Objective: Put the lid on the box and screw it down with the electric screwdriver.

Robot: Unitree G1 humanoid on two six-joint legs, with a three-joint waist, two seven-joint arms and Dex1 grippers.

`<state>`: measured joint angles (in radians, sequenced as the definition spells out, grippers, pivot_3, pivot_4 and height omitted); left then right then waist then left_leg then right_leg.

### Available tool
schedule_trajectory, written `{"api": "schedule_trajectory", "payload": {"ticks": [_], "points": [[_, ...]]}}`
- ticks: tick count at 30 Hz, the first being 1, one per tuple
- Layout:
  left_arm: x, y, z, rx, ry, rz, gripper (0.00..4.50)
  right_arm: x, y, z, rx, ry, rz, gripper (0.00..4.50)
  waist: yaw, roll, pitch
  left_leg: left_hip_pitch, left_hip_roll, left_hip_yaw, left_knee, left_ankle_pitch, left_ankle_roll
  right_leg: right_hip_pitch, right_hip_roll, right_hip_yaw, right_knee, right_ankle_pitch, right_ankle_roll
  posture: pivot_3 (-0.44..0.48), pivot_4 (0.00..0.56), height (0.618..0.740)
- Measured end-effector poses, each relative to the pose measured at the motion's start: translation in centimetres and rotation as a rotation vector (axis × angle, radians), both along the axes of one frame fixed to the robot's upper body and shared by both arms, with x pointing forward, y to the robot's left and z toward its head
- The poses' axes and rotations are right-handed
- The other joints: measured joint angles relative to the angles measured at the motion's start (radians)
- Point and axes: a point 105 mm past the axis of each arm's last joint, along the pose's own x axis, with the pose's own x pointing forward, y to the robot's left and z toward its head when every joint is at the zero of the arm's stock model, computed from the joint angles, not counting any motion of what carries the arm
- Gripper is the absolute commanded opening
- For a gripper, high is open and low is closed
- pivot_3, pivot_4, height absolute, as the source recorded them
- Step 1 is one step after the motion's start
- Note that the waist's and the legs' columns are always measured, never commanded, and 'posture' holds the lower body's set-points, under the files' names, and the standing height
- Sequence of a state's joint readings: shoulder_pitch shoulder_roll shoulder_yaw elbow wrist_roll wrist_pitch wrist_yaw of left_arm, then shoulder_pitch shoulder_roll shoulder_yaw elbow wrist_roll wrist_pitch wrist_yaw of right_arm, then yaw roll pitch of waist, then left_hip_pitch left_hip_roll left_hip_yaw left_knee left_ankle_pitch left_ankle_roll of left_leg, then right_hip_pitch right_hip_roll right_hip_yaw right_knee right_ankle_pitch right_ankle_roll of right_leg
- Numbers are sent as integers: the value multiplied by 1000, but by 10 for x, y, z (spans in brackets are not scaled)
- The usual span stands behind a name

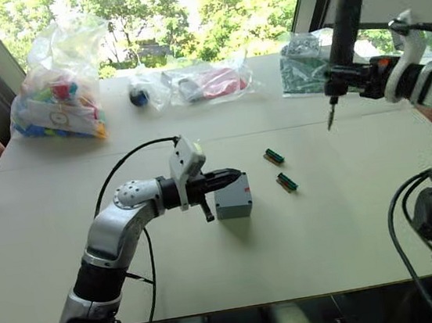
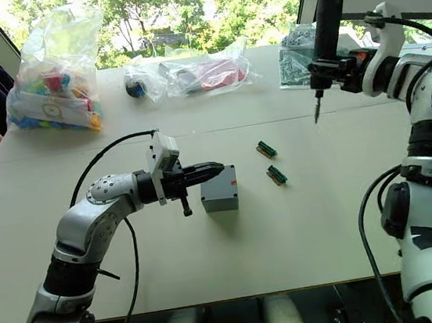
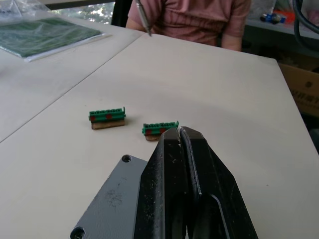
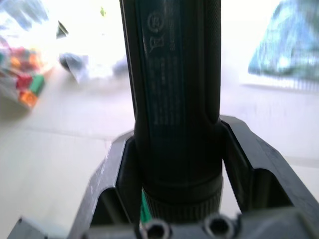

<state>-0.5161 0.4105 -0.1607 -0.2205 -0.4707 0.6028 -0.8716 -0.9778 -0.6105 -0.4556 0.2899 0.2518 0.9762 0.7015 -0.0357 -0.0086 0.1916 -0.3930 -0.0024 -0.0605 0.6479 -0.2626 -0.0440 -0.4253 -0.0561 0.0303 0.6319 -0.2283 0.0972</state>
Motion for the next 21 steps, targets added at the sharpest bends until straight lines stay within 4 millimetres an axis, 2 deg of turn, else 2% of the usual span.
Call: {"api": "schedule_trajectory", "payload": {"ticks": [3,5,9,12,14,18,21], "points": [[4,4,-3,8,18,10,0,0,5,-23,129,24,-103,1835,6,1,0,0,-2,1,1,0,-1,0,-3,1,0,1,1,0,150,740],[8,9,-5,22,35,17,0,-6,20,-26,212,-13,-92,1835,5,1,0,0,-2,1,1,0,-1,0,-3,1,1,1,1,0,150,740],[10,7,3,22,30,-1,0,-18,42,-8,287,-111,-33,1835,2,2,1,0,-2,1,1,1,-1,0,-2,1,1,1,1,0,150,740],[14,8,2,35,40,7,0,-31,55,0,256,-198,25,1835,1,2,1,1,-2,0,1,1,-1,1,-1,1,1,1,1,0,150,740],[17,9,0,71,40,17,0,-38,70,-14,192,-215,71,1835,-4,1,1,1,-2,0,1,1,-1,1,-1,1,1,1,1,0,150,740],[21,7,-3,105,36,24,0,-39,93,-53,135,-131,140,1835,-10,2,1,2,-2,1,1,1,-1,0,-1,2,1,1,1,0,150,740],[23,10,-8,143,37,41,0,-41,103,-56,113,-151,169,1835,-9,2,1,2,-1,1,1,1,-1,0,0,2,1,1,1,0,150,740]]}}
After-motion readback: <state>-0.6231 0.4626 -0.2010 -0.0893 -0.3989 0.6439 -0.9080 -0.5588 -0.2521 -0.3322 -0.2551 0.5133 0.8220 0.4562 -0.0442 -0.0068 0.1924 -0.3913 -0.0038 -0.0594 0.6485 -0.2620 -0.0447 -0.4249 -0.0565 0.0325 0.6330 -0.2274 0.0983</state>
